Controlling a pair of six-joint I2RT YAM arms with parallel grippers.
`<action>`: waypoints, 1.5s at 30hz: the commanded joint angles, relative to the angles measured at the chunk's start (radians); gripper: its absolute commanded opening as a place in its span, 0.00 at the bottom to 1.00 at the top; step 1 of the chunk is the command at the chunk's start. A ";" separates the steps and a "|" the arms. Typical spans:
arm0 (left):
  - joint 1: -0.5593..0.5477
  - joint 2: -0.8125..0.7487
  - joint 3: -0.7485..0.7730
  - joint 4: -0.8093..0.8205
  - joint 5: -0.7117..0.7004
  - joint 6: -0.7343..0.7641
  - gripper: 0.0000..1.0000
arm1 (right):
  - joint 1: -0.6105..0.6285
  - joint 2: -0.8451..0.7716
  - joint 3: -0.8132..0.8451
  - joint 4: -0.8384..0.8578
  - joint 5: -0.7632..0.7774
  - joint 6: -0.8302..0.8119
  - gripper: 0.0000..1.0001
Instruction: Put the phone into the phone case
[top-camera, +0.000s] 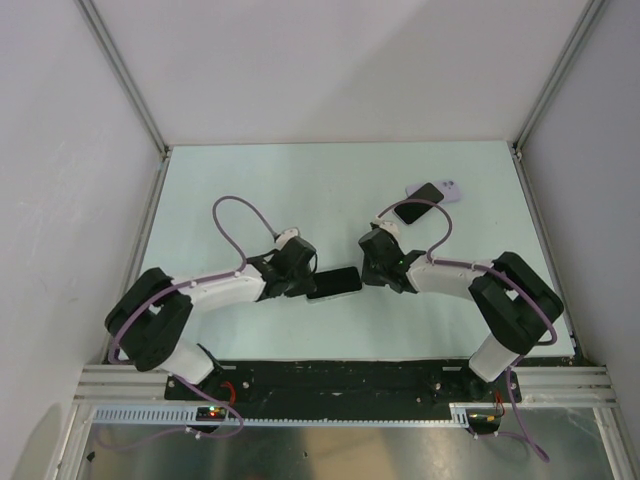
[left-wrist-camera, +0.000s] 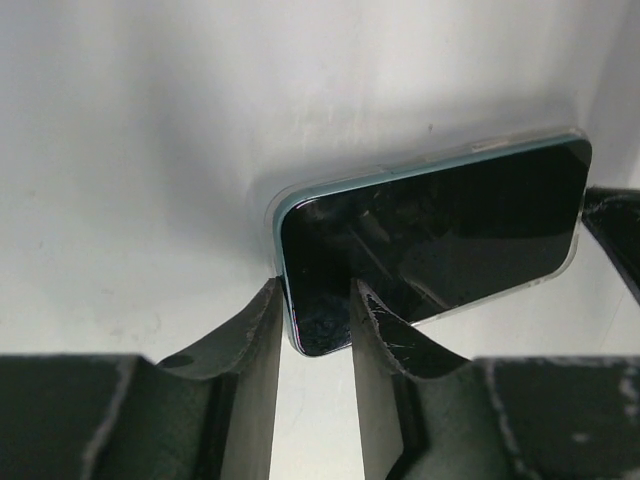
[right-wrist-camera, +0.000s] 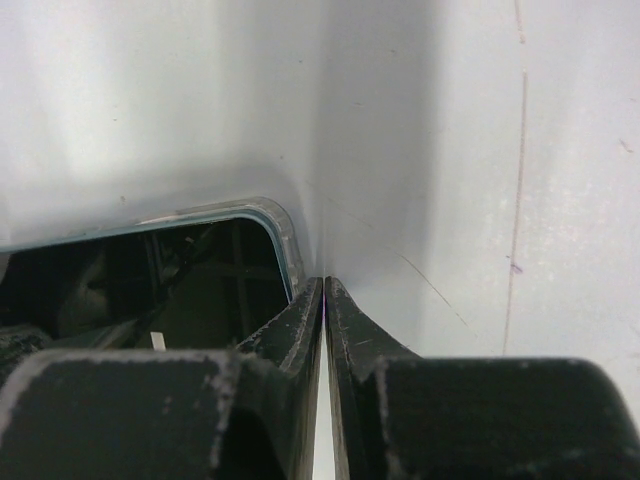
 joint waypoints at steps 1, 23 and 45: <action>-0.048 -0.043 -0.013 -0.049 0.116 -0.011 0.37 | 0.033 0.064 -0.004 0.041 -0.211 0.042 0.12; -0.037 -0.270 -0.178 -0.087 0.031 -0.290 0.46 | 0.065 0.079 -0.004 0.037 -0.202 0.062 0.11; -0.072 -0.483 -0.265 -0.239 -0.066 -0.505 0.47 | 0.075 0.083 -0.004 0.037 -0.203 0.062 0.12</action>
